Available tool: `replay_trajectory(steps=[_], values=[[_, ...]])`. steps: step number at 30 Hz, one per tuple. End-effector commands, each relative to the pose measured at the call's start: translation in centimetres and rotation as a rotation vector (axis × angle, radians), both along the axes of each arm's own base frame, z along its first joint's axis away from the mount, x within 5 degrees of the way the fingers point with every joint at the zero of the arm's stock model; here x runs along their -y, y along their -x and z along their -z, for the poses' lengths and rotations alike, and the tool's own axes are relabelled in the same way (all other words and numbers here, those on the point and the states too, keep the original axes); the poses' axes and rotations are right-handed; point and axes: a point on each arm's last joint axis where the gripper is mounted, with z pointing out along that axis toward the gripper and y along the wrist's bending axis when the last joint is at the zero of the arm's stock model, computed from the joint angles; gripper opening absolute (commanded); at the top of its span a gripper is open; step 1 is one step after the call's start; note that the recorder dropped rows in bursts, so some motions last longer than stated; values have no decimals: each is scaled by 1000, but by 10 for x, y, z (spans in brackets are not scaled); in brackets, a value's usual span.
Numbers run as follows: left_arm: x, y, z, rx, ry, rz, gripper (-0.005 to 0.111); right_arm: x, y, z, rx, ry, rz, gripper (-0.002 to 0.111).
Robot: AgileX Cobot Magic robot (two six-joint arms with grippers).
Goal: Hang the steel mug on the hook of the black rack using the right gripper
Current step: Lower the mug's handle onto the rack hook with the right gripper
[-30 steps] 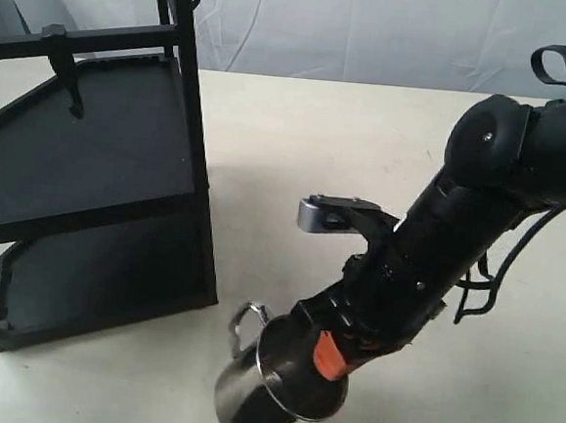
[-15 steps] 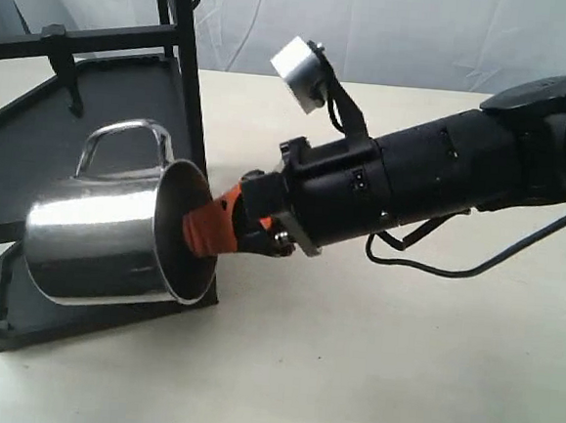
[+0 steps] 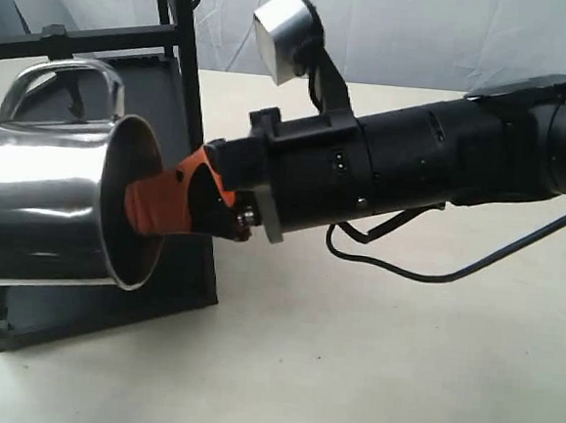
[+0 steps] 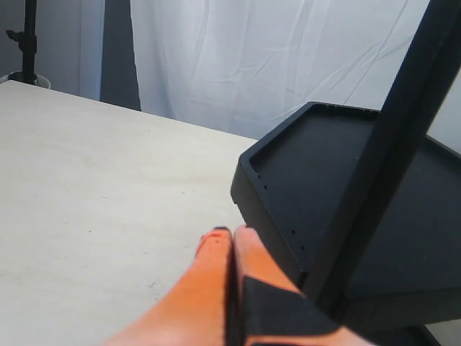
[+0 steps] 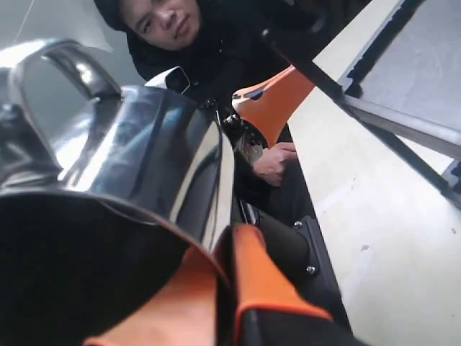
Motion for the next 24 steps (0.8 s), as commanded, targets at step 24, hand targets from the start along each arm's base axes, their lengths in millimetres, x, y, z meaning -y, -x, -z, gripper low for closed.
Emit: replay_trajectory(steps=[24], values=[[0,0,-1,11,9,-2,2,-14,-17,23,-59,81,125,-1]])
